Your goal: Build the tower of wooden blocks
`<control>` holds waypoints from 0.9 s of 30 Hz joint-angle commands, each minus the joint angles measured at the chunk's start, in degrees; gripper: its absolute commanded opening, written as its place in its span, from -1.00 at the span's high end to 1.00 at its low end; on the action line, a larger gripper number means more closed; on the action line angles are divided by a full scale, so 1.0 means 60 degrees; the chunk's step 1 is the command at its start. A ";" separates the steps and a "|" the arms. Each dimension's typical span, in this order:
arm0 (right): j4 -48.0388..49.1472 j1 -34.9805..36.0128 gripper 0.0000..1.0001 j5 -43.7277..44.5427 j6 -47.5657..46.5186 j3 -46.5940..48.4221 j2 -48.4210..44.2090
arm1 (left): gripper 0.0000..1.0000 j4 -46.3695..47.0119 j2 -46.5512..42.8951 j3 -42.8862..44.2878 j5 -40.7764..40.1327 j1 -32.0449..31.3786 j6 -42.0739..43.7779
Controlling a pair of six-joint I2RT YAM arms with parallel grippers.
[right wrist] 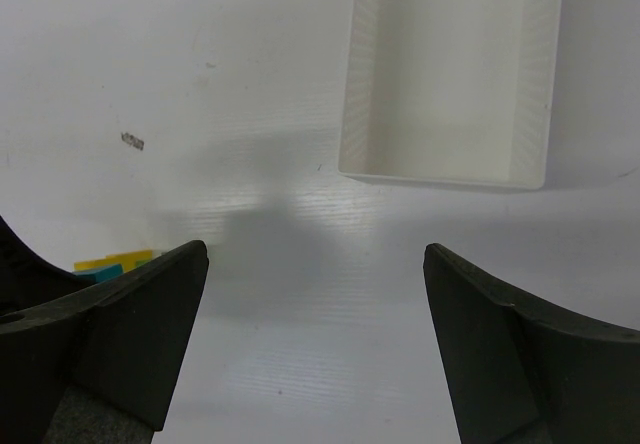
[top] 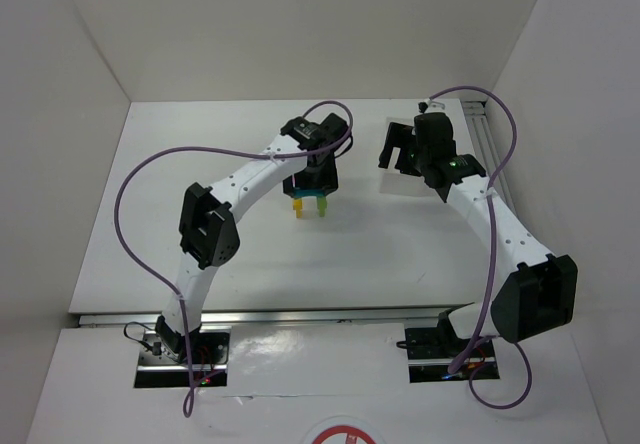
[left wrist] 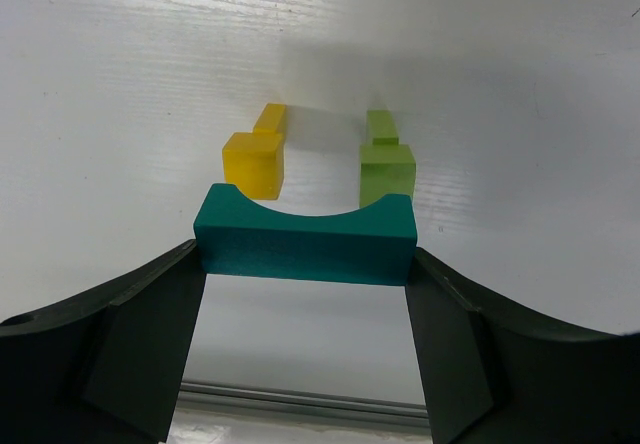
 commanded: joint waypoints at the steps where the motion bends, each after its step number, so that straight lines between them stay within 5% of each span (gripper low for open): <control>1: 0.0418 -0.0054 -0.91 -0.0003 0.0039 0.0066 -0.0245 | -0.51 0.0060 0.0162 -0.0094 -0.0012 0.0014 0.0166; 27: 0.0418 -0.0054 -0.91 -0.0194 0.0039 0.0066 -0.0157 | -0.51 0.0441 0.0163 -0.0563 0.0355 0.0014 0.0254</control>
